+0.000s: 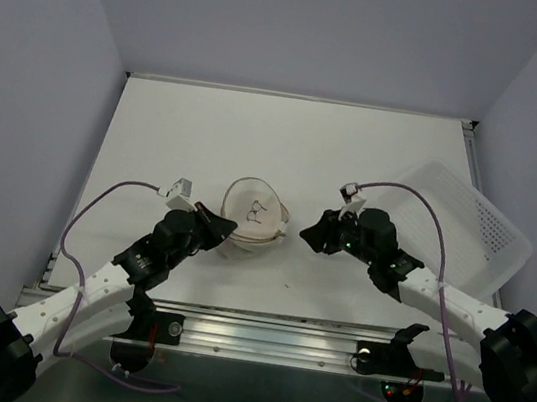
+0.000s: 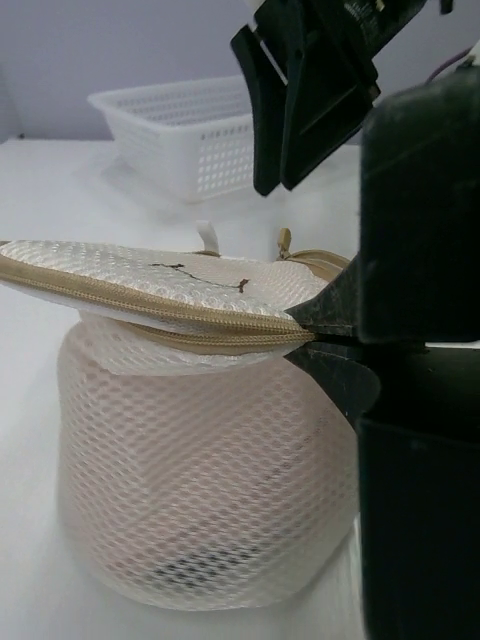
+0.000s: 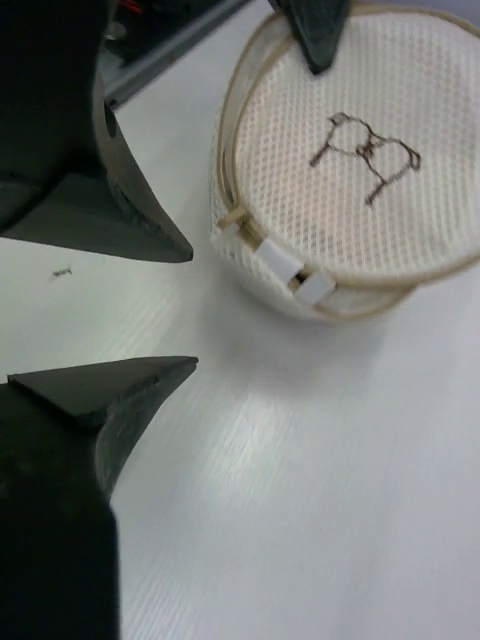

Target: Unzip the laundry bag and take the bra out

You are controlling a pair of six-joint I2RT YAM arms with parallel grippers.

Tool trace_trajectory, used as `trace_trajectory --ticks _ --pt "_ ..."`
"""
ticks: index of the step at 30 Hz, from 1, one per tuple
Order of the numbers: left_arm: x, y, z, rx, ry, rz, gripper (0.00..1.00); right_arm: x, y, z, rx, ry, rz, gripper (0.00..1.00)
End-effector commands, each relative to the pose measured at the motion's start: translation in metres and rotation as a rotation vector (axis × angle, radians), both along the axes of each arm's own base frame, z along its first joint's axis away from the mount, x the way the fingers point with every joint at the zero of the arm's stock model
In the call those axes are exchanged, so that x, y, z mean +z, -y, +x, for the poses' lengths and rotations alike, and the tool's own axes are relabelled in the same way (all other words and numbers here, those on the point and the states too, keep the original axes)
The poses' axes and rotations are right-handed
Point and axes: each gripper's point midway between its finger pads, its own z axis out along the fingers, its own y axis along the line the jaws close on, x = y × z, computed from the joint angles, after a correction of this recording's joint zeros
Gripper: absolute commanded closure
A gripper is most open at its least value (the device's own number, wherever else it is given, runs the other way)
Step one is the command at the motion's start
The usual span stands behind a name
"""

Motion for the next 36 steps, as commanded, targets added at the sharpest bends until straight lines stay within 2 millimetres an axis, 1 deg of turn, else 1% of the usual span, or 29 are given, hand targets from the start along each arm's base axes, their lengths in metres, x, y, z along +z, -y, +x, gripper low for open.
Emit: trace_trajectory --ticks 1,2,3,4,6,7,8,9,10,11,12,13,14,15,16,17,18,19,21,22,24,25,28,29,31,32,33,35,36 --pt "-0.006 -0.018 0.022 0.155 0.026 -0.020 1.00 -0.002 0.023 0.025 -0.128 0.027 -0.061 0.49" --pt "-0.007 -0.015 0.026 0.155 0.023 -0.018 1.00 -0.001 0.024 0.025 -0.137 0.030 -0.059 0.41" --pt "-0.009 -0.014 0.028 0.156 0.020 -0.011 1.00 0.000 0.025 0.024 -0.142 0.031 -0.058 0.38" --pt "-0.005 -0.011 0.031 0.154 0.025 -0.013 1.00 0.001 0.027 0.024 -0.148 0.030 -0.058 0.33" --pt "-0.011 -0.007 0.035 0.149 0.006 0.009 1.00 0.006 0.030 0.024 -0.163 0.043 -0.054 0.28" --pt "-0.009 -0.004 0.037 0.141 0.006 0.015 0.98 0.006 0.032 0.023 -0.167 0.038 -0.063 0.25" --pt "-0.014 -0.003 0.037 0.138 -0.010 0.031 0.92 0.009 0.034 0.023 -0.173 0.045 -0.064 0.24" --pt "-0.015 -0.003 0.038 0.139 -0.014 0.033 0.73 0.010 0.035 0.023 -0.175 0.047 -0.066 0.24" --pt "-0.017 -0.003 0.037 0.138 -0.020 0.037 0.59 0.012 0.035 0.023 -0.174 0.049 -0.072 0.23" --pt "-0.019 -0.005 0.035 0.138 -0.027 0.041 0.43 0.013 0.036 0.022 -0.174 0.050 -0.076 0.22" --pt "-0.019 -0.007 0.034 0.147 -0.028 0.046 0.18 0.017 0.037 0.021 -0.174 0.059 -0.072 0.21" --pt "-0.017 -0.010 0.033 0.154 -0.025 0.052 0.10 0.017 0.038 0.020 -0.174 0.056 -0.075 0.19" --pt "-0.014 -0.015 0.030 0.155 -0.018 0.074 0.04 0.019 0.038 0.019 -0.172 0.059 -0.073 0.18" --pt "-0.001 -0.018 0.034 0.169 0.012 0.084 0.01 0.021 0.040 0.017 -0.172 0.058 -0.074 0.16" --pt "-0.002 -0.023 0.032 0.174 0.016 0.113 0.01 0.023 0.041 0.016 -0.170 0.059 -0.074 0.15" --pt "0.015 -0.025 0.036 0.189 0.049 0.120 0.01 0.025 0.041 0.014 -0.167 0.061 -0.073 0.14" --pt "0.018 -0.033 0.034 0.191 0.058 0.174 0.01 0.028 0.042 0.013 -0.168 0.064 -0.071 0.13" --pt "0.036 -0.037 0.039 0.214 0.094 0.185 0.01 0.032 0.044 0.011 -0.168 0.067 -0.068 0.12" --pt "0.047 -0.045 0.045 0.215 0.127 0.267 0.01 0.039 0.046 0.008 -0.169 0.078 -0.059 0.03" --pt "0.055 -0.044 0.050 0.207 0.134 0.297 0.01 0.045 0.047 0.006 -0.172 0.086 -0.049 0.00" --pt "0.062 -0.047 0.060 0.197 0.140 0.352 0.01 0.048 0.051 0.002 -0.173 0.083 -0.052 0.00" --pt "0.067 -0.042 0.068 0.152 0.150 0.405 0.01 0.051 0.052 0.000 -0.175 0.083 -0.053 0.00" --pt "0.069 -0.037 0.082 0.092 0.141 0.478 0.01 0.063 0.057 -0.003 -0.184 0.107 -0.038 0.00" --pt "0.068 -0.033 0.090 0.063 0.138 0.522 0.01 0.065 0.060 -0.005 -0.190 0.110 -0.038 0.00" --pt "0.065 -0.027 0.097 0.019 0.129 0.551 0.01 0.069 0.063 -0.007 -0.197 0.120 -0.035 0.00" --pt "0.062 -0.024 0.104 -0.005 0.119 0.583 0.02 0.067 0.065 -0.009 -0.199 0.118 -0.042 0.00" --pt "0.060 -0.021 0.107 -0.023 0.116 0.596 0.04 0.071 0.067 -0.010 -0.205 0.129 -0.034 0.00" --pt "0.053 -0.015 0.112 -0.061 0.094 0.625 0.07 0.071 0.069 -0.011 -0.211 0.131 -0.037 0.00" --pt "0.050 -0.014 0.114 -0.073 0.089 0.644 0.11 0.071 0.070 -0.011 -0.214 0.133 -0.037 0.00"
